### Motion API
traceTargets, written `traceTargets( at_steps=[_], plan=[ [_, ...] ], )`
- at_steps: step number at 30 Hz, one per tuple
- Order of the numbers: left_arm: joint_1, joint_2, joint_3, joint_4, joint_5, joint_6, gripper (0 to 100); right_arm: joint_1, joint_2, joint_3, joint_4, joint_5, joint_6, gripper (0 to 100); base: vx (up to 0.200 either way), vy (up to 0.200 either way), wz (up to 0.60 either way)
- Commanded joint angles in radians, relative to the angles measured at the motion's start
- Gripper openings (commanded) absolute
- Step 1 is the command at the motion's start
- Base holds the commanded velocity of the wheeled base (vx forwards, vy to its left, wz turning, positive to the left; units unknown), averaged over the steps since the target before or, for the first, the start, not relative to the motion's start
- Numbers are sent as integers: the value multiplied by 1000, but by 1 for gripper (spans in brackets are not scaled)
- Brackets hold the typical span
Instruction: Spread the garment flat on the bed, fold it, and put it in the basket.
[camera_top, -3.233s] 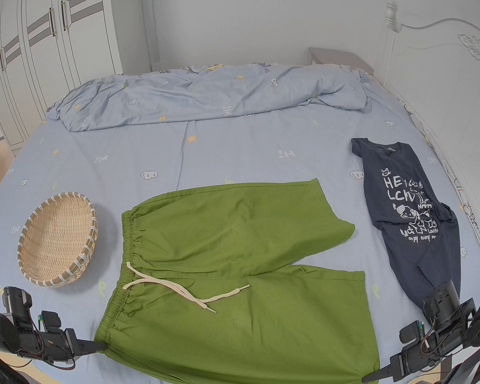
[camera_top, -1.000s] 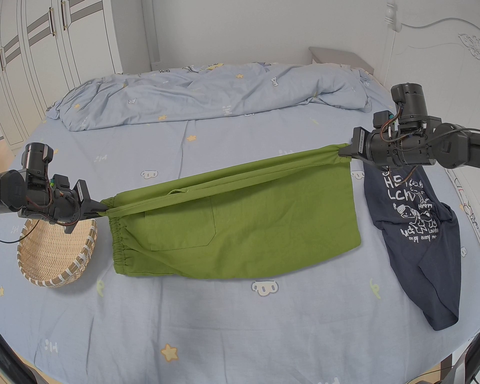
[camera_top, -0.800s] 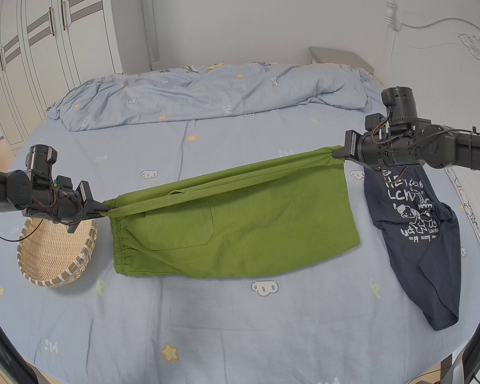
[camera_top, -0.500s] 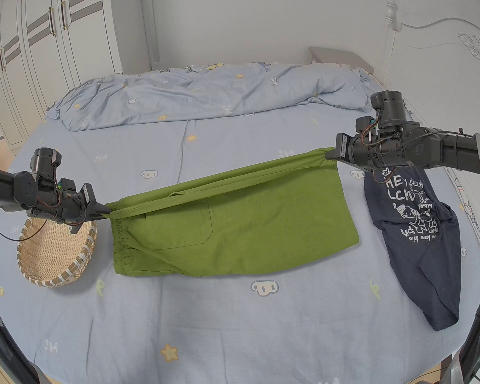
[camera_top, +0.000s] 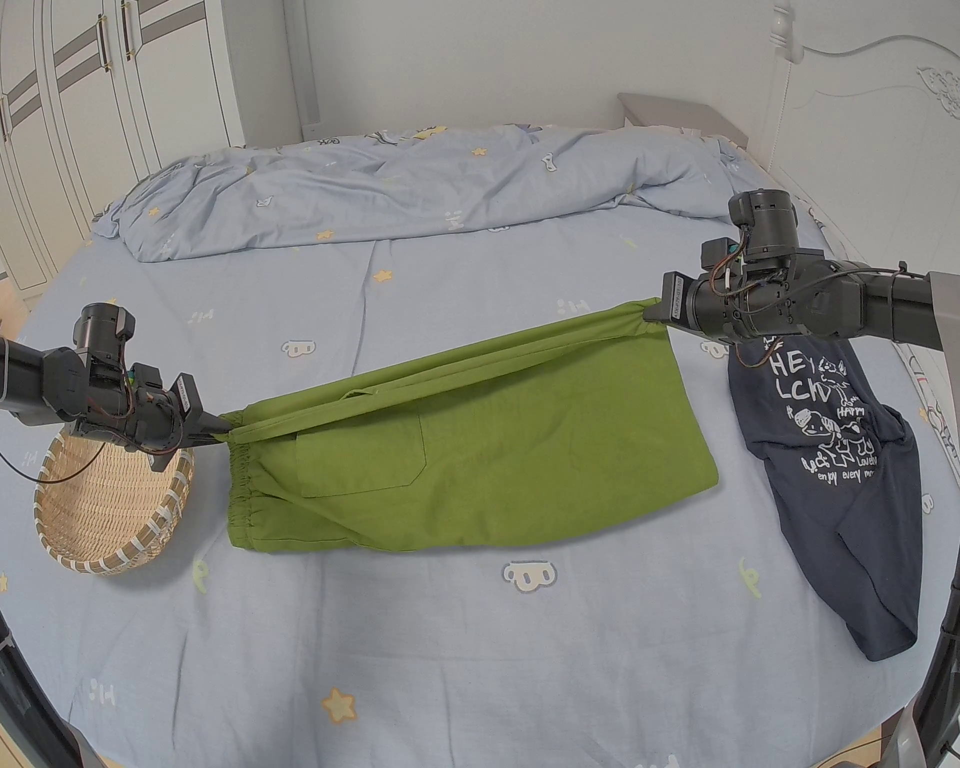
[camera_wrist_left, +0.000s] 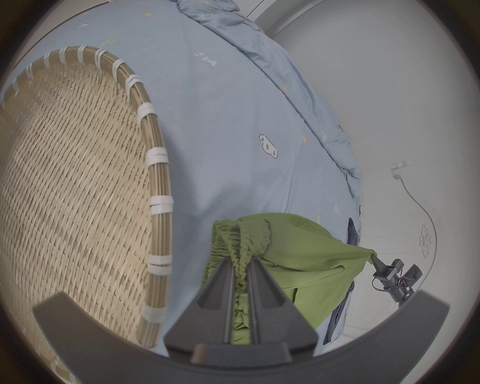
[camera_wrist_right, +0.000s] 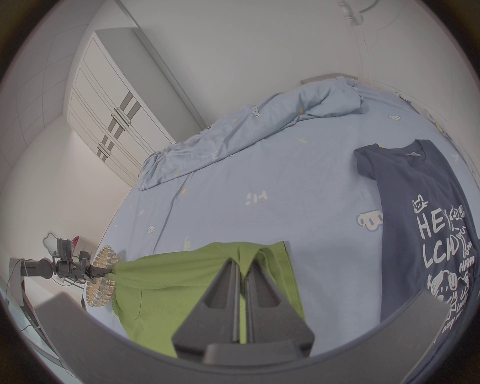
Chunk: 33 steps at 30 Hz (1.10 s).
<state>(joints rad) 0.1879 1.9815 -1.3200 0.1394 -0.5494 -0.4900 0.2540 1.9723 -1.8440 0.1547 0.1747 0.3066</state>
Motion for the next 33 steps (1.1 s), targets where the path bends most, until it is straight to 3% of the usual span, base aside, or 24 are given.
traceTargets(
  at_steps=[1,14,15,16,24,33],
  plan=[
    [-8,17,-7,0,0,-1,0,1,16,6,-1,0,3,0,0,0,0],
    [-18,43,-35,0,5,-1,0,1,46,14,-3,2,9,0,0,0,0],
    [-18,43,-35,0,5,-1,0,1,46,14,-3,2,9,100,0,0,0],
    [-21,50,-41,0,5,-1,100,1,51,14,-3,0,9,100,0,0,0],
    [-31,65,-65,0,12,-5,100,2,51,28,-6,2,11,100,0,0,0],
    [-123,-52,7,5,12,-22,100,-1,43,77,-9,2,12,100,0,0,0]
  ],
)
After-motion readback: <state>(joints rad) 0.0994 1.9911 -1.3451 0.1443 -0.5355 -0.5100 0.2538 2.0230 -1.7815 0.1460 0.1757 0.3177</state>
